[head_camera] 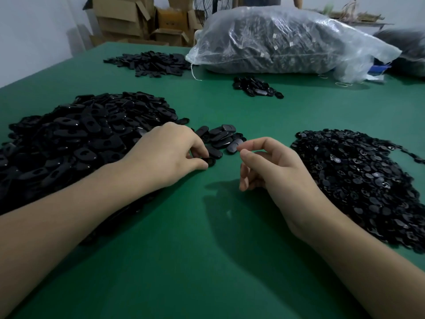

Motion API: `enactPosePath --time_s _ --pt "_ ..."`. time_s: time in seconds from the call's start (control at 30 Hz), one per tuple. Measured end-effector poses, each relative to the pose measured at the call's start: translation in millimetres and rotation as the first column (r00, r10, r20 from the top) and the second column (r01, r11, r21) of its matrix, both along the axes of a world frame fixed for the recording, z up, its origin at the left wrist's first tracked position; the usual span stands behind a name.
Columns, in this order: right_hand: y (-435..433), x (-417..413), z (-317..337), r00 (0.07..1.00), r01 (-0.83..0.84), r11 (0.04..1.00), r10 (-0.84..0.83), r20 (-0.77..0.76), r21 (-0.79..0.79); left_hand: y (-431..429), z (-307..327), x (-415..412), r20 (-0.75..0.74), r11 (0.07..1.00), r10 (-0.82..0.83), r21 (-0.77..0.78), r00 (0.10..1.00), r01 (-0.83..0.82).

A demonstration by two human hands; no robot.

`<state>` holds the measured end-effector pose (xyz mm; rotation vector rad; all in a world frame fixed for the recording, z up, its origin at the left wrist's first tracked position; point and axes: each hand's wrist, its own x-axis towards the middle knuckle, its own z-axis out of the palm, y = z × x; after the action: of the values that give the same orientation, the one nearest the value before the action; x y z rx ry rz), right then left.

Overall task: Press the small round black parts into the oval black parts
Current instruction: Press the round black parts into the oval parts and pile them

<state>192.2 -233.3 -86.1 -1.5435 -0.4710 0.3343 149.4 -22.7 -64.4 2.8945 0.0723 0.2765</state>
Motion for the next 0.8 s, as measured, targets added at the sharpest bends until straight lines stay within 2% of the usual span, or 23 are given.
enactPosePath --time_s 0.07,0.1,0.13,0.17,0.2,0.23,0.3,0.4,0.5,0.57,0.67,0.73,0.8 --pt "-1.3 1.0 -0.1 1.0 0.004 1.0 -0.003 0.006 -0.012 -2.6 -2.8 -2.3 0.065 1.0 -0.009 -0.023 0.998 0.01" --pt "-1.8 1.6 0.0 1.0 0.004 1.0 -0.004 0.006 -0.016 -3.8 -3.8 -4.5 0.09 0.993 -0.002 -0.119 0.996 0.012" --pt "-2.3 2.2 0.0 1.0 0.002 1.0 -0.002 0.008 -0.019 -5.5 -4.2 -7.2 0.09 0.959 0.011 -0.283 0.996 0.015" --pt "-2.5 2.7 -0.2 1.0 -0.003 1.0 0.004 0.013 -0.025 -7.9 -4.7 -10.5 0.066 0.877 0.013 -0.481 0.998 0.021" --pt "-2.6 2.8 -0.7 1.0 -0.011 0.999 0.012 0.024 -0.037 -11.1 -4.5 -14.6 0.035 0.752 0.001 -0.659 0.999 0.022" --pt "-2.4 2.7 -1.2 0.999 -0.019 0.998 0.021 0.036 -0.052 -14.4 -3.9 -18.8 0.015 0.631 -0.009 -0.775 1.0 0.017" --pt "-2.2 2.2 -2.2 0.998 -0.031 0.997 0.035 0.053 -0.074 -19.2 -5.0 -24.9 0.0 0.476 -0.017 -0.879 1.0 0.008" --pt "-2.5 3.7 -1.3 0.997 -0.037 0.996 0.042 0.061 -0.082 -28.7 -10.5 -28.0 -0.019 0.349 -0.017 -0.937 1.0 -0.012" --pt "-3.6 5.6 -0.7 0.998 -0.021 0.995 0.027 0.06 -0.095 -38.1 -18.3 -29.0 0.002 0.309 -0.008 -0.951 1.0 0.005" --pt "-4.7 6.9 -0.4 0.995 -0.011 0.991 0.023 0.093 -0.13 -41.9 -23.5 -29.8 0.029 0.33 -0.042 -0.943 0.999 0.042" --pt "-10.2 13.0 2.7 0.963 0.064 0.953 0.02 0.27 -0.297 -42.2 -26.5 -29.9 0.05 0.343 -0.027 -0.938 0.998 0.057" --pt "-18.3 20.3 5.7 0.873 0.253 0.853 0.001 0.487 -0.456 -41.5 -26.5 -28.7 0.043 0.336 -0.006 -0.941 0.999 0.043" --pt "-26.7 25.3 9.6 0.763 0.461 0.686 0.017 0.646 -0.563 -41.9 -26.5 -28.3 0.032 0.352 -0.003 -0.936 0.999 0.03"
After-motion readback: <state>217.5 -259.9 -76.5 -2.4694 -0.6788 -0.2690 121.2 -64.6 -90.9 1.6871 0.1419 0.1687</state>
